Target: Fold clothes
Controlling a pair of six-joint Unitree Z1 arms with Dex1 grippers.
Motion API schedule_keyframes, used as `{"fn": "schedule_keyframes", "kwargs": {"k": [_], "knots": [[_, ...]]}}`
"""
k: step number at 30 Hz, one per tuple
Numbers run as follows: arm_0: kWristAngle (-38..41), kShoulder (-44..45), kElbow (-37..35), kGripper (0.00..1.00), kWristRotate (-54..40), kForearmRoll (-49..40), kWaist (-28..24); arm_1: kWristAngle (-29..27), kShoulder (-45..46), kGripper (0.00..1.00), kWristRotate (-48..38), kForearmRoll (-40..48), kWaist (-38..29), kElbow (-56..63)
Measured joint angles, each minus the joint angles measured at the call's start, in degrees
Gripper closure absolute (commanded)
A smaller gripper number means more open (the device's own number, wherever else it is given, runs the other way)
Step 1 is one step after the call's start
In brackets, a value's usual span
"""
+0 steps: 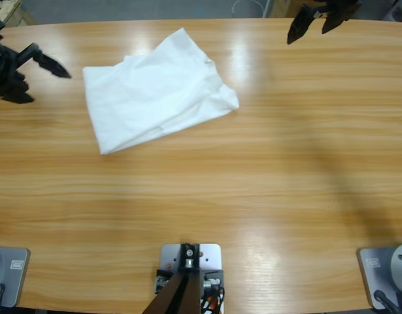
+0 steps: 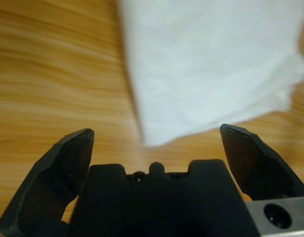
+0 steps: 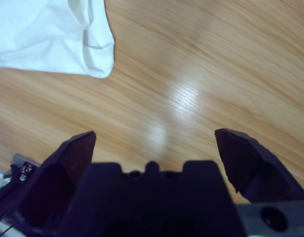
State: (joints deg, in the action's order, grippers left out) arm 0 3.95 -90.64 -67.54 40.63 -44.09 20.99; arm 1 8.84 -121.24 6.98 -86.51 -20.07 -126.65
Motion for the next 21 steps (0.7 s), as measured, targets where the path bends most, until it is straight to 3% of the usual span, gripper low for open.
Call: {"fn": "schedule_keyframes", "kwargs": {"k": [2,3,6,10,12,14,16,17,18,19,20,21], "knots": [[-3.67,0.73,0.35,0.225,1.39,-1.56,0.72,0.00,0.16,0.013,0.00,0.00,-0.01,0.17],[-4.53,1.05,0.89,0.160,2.28,-1.95,0.78,0.00,0.16,0.013,0.00,0.00,-0.01,0.25],[-2.31,2.54,4.64,0.159,5.17,-1.45,-0.20,0.00,0.19,0.013,0.00,0.00,-0.04,0.65],[2.38,7.04,13.90,0.184,9.24,6.45,-4.59,0.00,1.03,0.013,0.04,0.00,-0.04,2.12],[2.60,8.68,18.17,0.302,10.77,9.96,-6.08,0.00,1.63,0.013,0.07,0.01,-0.05,2.95],[2.60,9.91,20.93,0.516,11.26,12.27,-7.03,0.00,1.67,0.013,0.07,0.07,-0.05,3.64],[2.60,10.10,21.95,0.516,11.27,14.21,-7.32,0.00,1.67,0.013,0.07,0.13,-0.04,4.31],[2.60,10.10,22.14,0.506,11.04,15.23,-7.38,0.00,1.67,0.013,0.07,0.18,-0.05,4.50],[2.60,10.10,22.21,0.397,10.57,16.07,-7.42,0.00,1.67,0.013,0.07,0.19,-0.05,4.65],[2.60,10.10,22.26,0.181,10.14,16.63,-7.44,0.00,1.67,0.013,0.07,0.21,-0.05,4.81],[2.60,10.10,22.31,0.086,9.92,17.24,-7.45,0.00,1.67,0.013,0.07,0.23,-0.05,5.01],[2.82,10.10,22.39,0.074,9.59,18.31,-7.45,0.00,1.67,0.013,0.07,0.26,-0.05,5.22]]}}
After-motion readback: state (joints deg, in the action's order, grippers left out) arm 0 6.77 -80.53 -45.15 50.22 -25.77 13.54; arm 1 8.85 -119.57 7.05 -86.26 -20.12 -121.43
